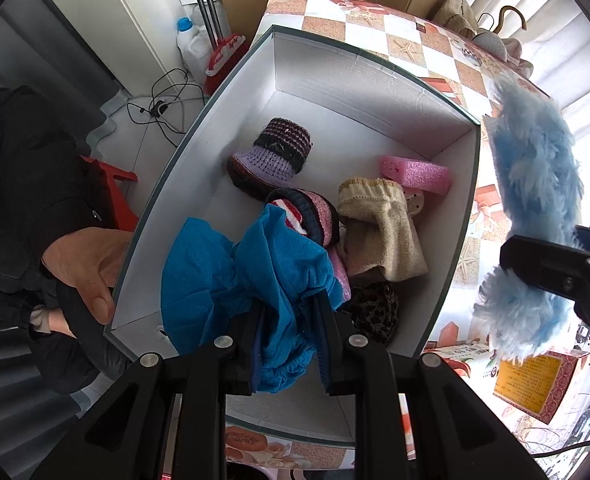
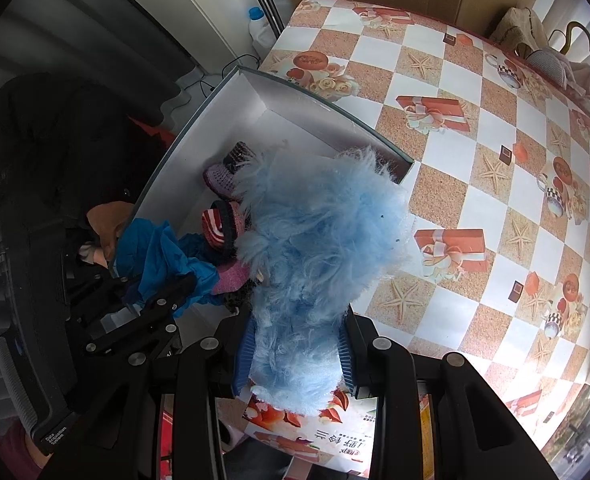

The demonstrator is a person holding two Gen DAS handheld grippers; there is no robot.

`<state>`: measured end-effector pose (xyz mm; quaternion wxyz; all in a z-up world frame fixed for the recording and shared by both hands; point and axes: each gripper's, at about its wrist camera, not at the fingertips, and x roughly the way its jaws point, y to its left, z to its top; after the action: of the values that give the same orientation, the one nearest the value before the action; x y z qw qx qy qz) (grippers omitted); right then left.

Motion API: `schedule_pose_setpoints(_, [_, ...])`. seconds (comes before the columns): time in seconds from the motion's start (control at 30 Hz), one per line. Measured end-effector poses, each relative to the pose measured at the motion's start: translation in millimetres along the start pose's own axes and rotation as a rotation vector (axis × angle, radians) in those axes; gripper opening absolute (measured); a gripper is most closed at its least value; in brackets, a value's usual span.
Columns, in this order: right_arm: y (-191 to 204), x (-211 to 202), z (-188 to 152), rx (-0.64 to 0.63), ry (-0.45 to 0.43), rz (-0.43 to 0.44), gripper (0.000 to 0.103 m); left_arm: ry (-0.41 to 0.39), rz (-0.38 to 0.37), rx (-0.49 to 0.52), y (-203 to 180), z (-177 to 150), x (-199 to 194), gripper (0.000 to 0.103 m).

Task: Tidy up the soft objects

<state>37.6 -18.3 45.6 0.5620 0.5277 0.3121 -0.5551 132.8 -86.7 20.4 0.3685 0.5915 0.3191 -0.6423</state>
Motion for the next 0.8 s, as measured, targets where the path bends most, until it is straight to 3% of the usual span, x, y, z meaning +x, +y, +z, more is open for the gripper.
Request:
schedule_pose_setpoints(0.7, [2, 24, 38, 0.01, -0.025, 0.013, 0.036, 0.032, 0.011, -0.032, 0, 22, 26, 0.027])
schedule_pose_setpoints(0.77, [3, 24, 40, 0.008, -0.033, 0.026, 0.036, 0.017, -0.005, -0.035, 0, 24, 24, 0.034])
schedule_pose_setpoints(0.8, [3, 24, 41, 0.006, -0.035, 0.033, 0.042, 0.009, -0.01, -0.035, 0, 24, 22, 0.045])
